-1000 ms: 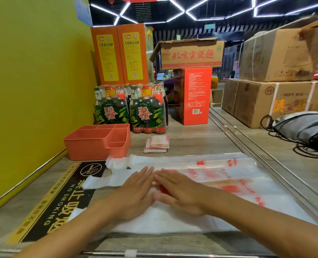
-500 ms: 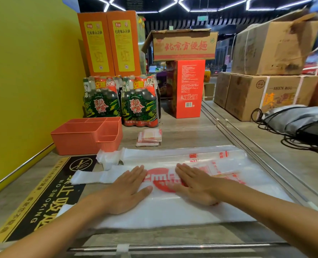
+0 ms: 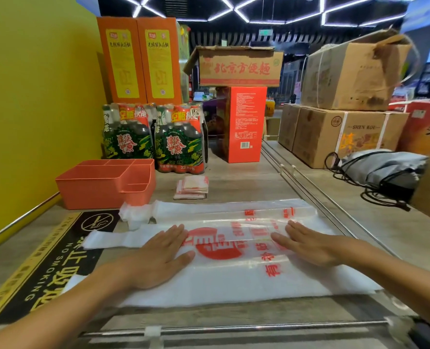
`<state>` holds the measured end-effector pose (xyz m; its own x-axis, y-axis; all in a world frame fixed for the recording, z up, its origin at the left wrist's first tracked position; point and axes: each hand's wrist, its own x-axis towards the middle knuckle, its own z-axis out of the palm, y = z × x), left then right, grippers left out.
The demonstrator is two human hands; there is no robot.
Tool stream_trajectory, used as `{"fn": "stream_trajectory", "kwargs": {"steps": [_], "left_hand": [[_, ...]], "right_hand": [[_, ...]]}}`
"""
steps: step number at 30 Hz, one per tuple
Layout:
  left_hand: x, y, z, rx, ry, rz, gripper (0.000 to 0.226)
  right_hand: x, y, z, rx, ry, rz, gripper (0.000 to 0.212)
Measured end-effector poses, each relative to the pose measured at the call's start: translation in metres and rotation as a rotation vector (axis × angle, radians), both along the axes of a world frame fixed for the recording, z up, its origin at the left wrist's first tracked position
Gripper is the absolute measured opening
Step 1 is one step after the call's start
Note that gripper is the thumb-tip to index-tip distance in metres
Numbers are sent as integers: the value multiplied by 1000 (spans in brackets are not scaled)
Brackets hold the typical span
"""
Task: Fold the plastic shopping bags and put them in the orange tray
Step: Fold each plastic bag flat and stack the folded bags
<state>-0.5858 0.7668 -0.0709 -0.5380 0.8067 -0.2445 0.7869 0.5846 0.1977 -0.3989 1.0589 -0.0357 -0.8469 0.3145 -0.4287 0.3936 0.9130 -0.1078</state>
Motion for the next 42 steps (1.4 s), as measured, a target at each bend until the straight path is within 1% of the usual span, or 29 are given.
{"fn": "stream_trajectory", "kwargs": {"steps": [2,4,5,6,7,8,9,11,12,14,18,21,24,27,28,30,31,32,34,36,39,42], "left_hand": [[0,-2,-1,29,0,-1,71],[0,-1,-3,79,13,-9,70],[-1,-3,-4,112,27,-11,70],[-4,-6,-6,145,39,-9,68],[-7,-8,-7,181,55,-1,67],[-10,-10,-7,221,69,5,64],[-13,-12,-7,262,80,9,60],[-18,-14,-6,340,101,17,51],[-20,-16,-6,370,115,29,48],[-27,-18,-5,383,140,53,46],[-40,-22,4,285,216,-2,49],[-49,-26,11,276,244,-26,50],[-53,-32,12,269,293,-37,53],[-59,-50,12,248,352,-18,55],[-61,-58,12,248,369,-8,56],[-65,-73,13,236,416,3,54],[-67,-79,14,229,439,10,49],[-69,-86,16,221,463,28,44],[-75,-96,17,243,529,74,37],[-85,-101,16,320,569,133,39],[-90,-96,17,501,532,232,35],[-85,-79,22,636,508,199,36]], "right_hand": [[-3,-5,6,34,-37,1,56],[-7,-3,9,64,-37,13,58],[-11,-4,10,99,-42,52,63],[-14,-6,12,131,-28,87,75],[-17,-9,13,154,34,117,84],[-22,-15,12,171,107,172,83],[-26,-25,11,147,199,236,74],[-37,-52,8,13,365,358,62],[-44,-65,8,-31,398,400,59],[-65,-83,3,-68,414,426,56],[-98,-99,-4,-12,438,430,55],[-105,-104,-10,49,445,416,50],[-103,-102,-18,133,419,424,54],[-99,-97,-20,121,407,417,54],[-99,-95,-21,86,413,410,48],[-100,-91,-26,13,421,404,25],[-100,-90,-29,-15,419,405,18],[-100,-89,-31,-46,417,407,16],[-99,-89,-32,-86,401,420,23],[-97,-91,-30,-113,386,407,36],[-94,-94,-30,-132,373,400,45],[-93,-95,-32,-136,369,397,53]]}}
